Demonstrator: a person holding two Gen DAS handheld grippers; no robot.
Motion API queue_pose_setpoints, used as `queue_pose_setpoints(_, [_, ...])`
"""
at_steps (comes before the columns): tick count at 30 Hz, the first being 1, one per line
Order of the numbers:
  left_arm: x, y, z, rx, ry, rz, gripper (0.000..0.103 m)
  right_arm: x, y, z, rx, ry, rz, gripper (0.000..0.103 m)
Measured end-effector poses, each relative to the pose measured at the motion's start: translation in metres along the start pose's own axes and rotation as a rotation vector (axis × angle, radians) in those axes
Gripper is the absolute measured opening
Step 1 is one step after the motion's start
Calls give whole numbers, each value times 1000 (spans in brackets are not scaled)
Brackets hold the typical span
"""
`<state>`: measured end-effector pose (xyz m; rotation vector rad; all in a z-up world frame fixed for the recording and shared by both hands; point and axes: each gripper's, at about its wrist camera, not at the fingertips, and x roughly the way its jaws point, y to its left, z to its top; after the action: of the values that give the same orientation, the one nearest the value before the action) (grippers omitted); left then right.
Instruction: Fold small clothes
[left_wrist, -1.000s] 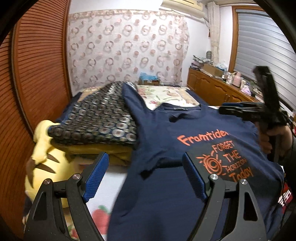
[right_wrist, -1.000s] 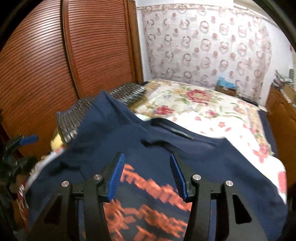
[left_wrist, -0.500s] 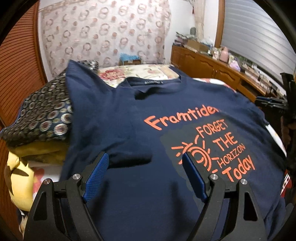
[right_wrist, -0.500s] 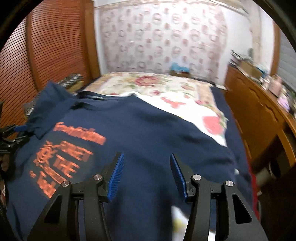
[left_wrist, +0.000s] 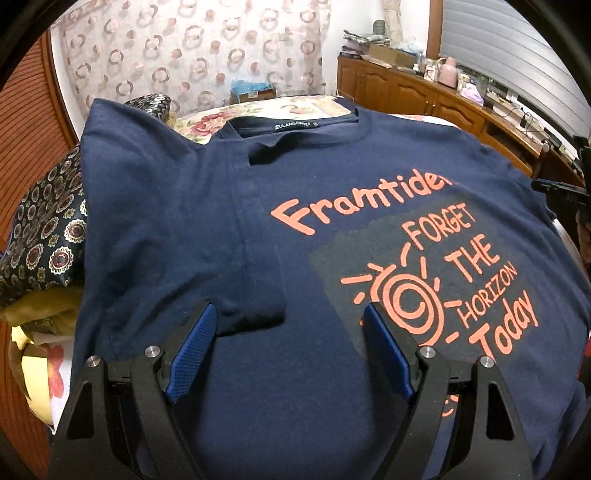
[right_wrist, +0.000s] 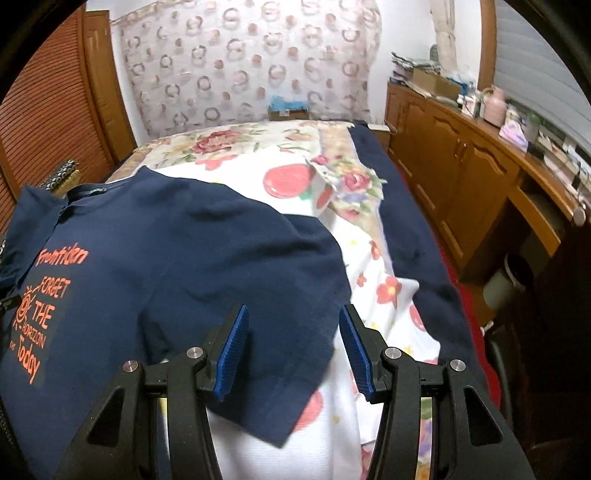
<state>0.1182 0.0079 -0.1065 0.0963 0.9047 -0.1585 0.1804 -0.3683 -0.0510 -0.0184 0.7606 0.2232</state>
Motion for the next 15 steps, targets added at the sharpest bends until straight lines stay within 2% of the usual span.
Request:
queue_pose_setpoints(2, [1,0,0,-2,2,-3,84,1,-1,3,13,17,9,53])
queue_pose_setpoints(5, [5,-2,2,13,16,-12,95,2,-4,6,25,42,24,53])
queue_pose_setpoints(10, [7,2,5,8,19,-10,97,1,-11,10,40,47,60,53])
queue_pose_setpoints(13, [7,2,5,6,20,-11,97,2,-10,8,25,43,86,36])
queue_pose_setpoints(15, [8,2,4,4,21,-11,101,-1,-7,9,-11,28,33,13])
